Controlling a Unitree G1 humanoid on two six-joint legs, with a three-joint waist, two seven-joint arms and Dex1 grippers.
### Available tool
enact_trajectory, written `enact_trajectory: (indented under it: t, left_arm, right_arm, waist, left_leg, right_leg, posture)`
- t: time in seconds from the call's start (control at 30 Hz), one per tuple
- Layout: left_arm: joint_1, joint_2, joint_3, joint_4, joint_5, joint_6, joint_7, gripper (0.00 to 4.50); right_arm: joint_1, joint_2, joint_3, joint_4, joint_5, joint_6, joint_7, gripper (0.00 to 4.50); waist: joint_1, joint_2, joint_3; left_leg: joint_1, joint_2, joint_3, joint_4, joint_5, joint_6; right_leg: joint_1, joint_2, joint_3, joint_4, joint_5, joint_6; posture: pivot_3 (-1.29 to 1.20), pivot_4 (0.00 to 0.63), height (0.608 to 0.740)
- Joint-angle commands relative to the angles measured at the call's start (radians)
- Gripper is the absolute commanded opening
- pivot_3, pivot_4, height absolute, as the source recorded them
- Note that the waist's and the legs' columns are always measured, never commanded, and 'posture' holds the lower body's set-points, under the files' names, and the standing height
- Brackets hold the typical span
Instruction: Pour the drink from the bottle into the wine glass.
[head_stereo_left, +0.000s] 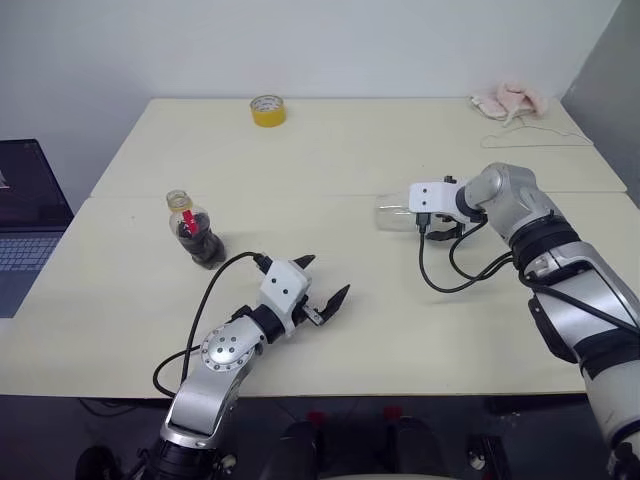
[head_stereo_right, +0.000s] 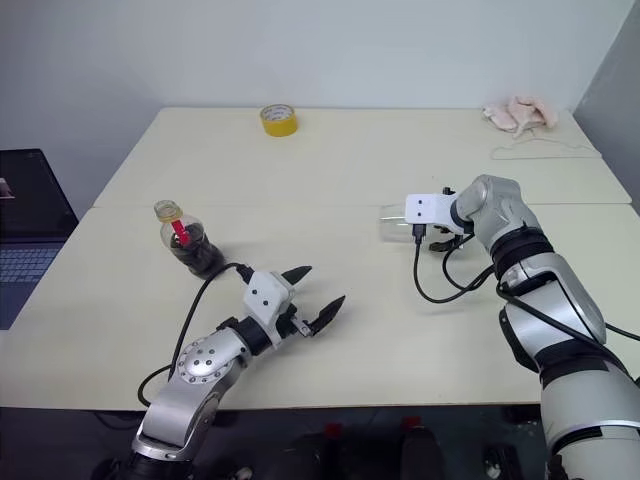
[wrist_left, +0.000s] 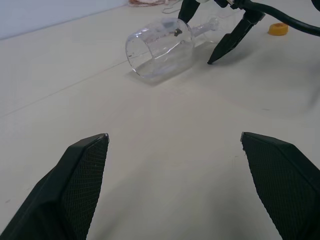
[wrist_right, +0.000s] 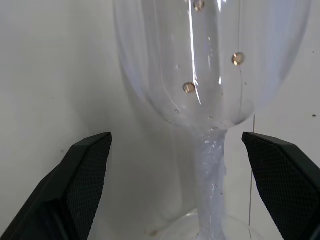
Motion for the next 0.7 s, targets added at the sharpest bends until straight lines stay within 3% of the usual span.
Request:
enact_trajectory:
  t: [0.03, 0.13, 0.47, 0.7]
  left_arm:
    - [-0.01, 0.001, 0.005, -0.016, 0.005, -0.01, 0.0, 4.5]
    - [-0.009, 0.002, 0.003, -0.017, 0.005, -0.009, -0.001, 4.5]
    - [-0.003, 0.002, 0.004, -0.022, 0.008, -0.011, 0.0, 4.5]
    - [0.002, 0.005, 0.007, -0.026, 0.008, -0.009, -0.002, 4.5]
  right_arm:
    - [-0.029, -0.028, 0.001, 0.053, -0.017, 0.001, -0.002, 4.3]
    - [-0.048, -0.026, -0.013, 0.079, 0.004, -0.023, 0.025, 3.63]
    - [-0.062, -0.006, -0.028, 0.134, 0.032, -0.061, 0.058, 0.17]
    - [-0.07, -0.001, -0.084, 0.08, 0.092, -0.097, 0.052, 0.16]
  waist:
    - [0.001, 0.0, 0.0]
    - [0.0, 0.0, 0.0]
    - [-0.002, 0.0, 0.0]
    - [-0.002, 0.001, 0.001]
  left_leg:
    - [0.0, 0.0, 0.0, 0.0, 0.0, 0.0]
    - [0.0, 0.0, 0.0, 0.0, 0.0, 0.0]
    - [0.0, 0.0, 0.0, 0.0, 0.0, 0.0]
    - [0.0, 0.0, 0.0, 0.0, 0.0, 0.0]
  right_leg:
    - [0.0, 0.0, 0.0, 0.0, 0.0, 0.0]
    - [0.0, 0.0, 0.0, 0.0, 0.0, 0.0]
    - [0.0, 0.0, 0.0, 0.0, 0.0, 0.0]
    - [-0.001, 0.0, 0.0, 0.0, 0.0, 0.0]
  posture:
    - [0.0, 0.15, 0.74]
    - [0.0, 0.15, 0.74]
    - [0.0, 0.15, 0.74]
    - [0.0, 0.15, 0.74]
